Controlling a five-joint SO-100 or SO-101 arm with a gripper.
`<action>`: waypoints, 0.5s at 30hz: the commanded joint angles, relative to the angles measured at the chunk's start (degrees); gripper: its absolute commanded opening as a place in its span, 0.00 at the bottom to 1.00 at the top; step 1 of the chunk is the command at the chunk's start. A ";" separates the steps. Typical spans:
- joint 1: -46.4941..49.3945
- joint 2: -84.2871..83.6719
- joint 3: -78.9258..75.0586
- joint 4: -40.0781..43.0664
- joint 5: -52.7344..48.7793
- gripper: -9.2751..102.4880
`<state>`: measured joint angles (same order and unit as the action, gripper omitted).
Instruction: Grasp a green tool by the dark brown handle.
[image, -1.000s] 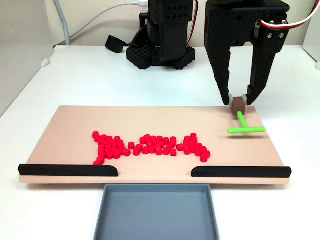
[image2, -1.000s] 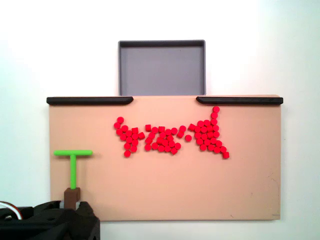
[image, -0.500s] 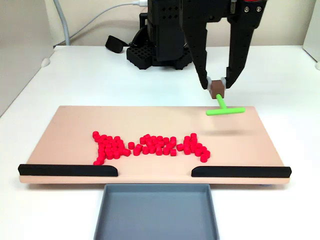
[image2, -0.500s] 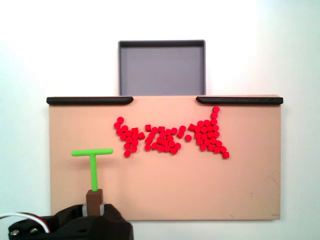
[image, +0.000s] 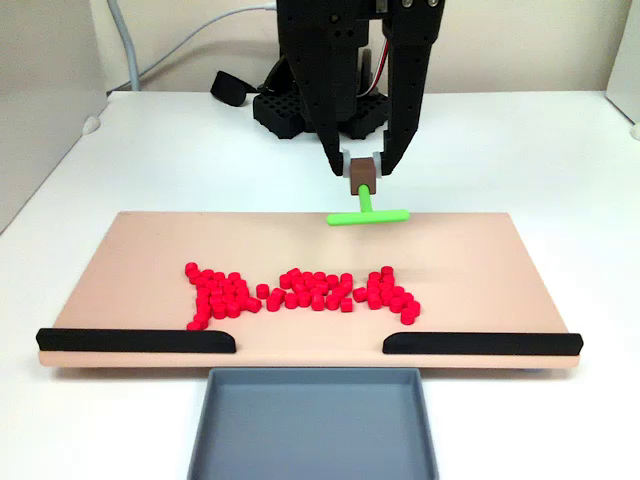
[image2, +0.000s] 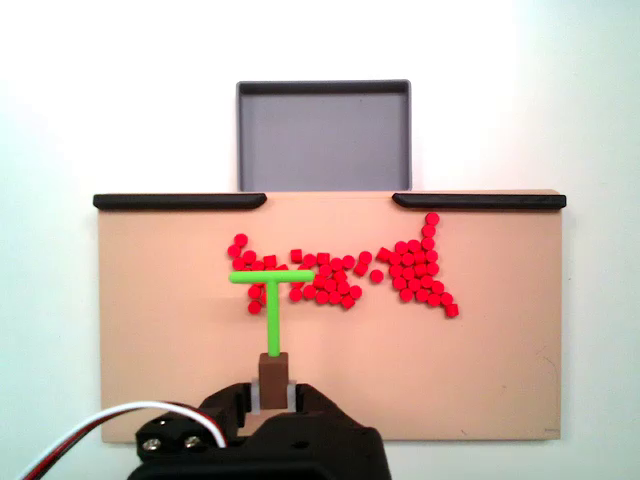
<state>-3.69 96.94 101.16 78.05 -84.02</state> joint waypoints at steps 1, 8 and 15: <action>2.11 1.93 -2.02 -0.44 -1.76 0.08; 4.39 0.97 -2.02 -0.53 -3.87 0.08; 5.71 -0.70 -2.99 -0.53 -4.48 0.08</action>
<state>1.23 95.98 100.28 77.78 -87.98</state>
